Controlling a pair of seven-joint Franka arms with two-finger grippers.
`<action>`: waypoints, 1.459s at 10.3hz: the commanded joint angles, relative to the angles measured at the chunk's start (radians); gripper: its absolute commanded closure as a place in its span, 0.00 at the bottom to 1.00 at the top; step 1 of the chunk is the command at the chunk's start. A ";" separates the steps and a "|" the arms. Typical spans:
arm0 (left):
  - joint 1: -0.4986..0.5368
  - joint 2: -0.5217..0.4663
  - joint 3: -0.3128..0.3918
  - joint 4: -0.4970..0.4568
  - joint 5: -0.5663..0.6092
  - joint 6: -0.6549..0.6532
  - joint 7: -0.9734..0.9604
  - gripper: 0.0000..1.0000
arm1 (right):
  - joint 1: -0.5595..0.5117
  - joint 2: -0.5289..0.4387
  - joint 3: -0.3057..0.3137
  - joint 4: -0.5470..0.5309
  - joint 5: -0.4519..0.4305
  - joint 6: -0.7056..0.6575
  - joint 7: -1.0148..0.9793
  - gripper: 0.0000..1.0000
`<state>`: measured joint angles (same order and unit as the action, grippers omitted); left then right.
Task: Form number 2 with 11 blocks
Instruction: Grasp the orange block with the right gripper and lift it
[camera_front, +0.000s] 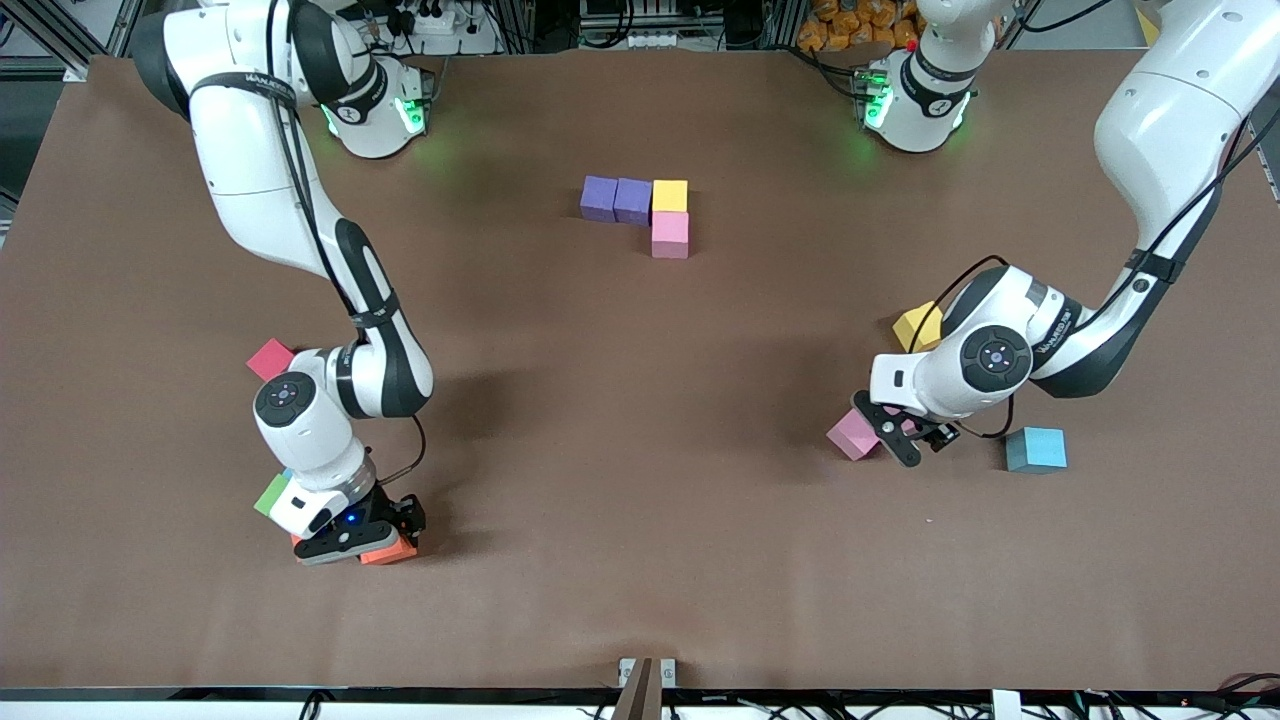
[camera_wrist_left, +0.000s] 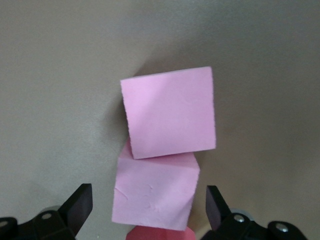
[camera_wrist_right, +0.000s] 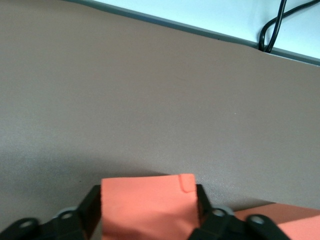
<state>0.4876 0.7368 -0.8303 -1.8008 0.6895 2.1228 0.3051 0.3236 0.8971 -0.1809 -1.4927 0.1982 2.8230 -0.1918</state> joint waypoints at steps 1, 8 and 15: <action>-0.023 0.010 0.025 -0.002 0.033 0.031 -0.011 0.00 | -0.021 0.028 0.020 0.058 0.018 -0.029 -0.020 0.58; -0.026 0.026 0.037 -0.005 0.038 0.055 -0.011 0.00 | 0.023 -0.076 0.037 0.117 0.125 -0.394 0.072 0.75; -0.006 -0.004 0.034 0.001 0.038 0.063 0.000 0.91 | 0.103 -0.263 0.040 -0.001 0.122 -0.662 0.112 0.74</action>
<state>0.4771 0.7616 -0.7964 -1.7970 0.7042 2.1773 0.3052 0.4020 0.7166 -0.1458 -1.3910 0.3111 2.1597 -0.1105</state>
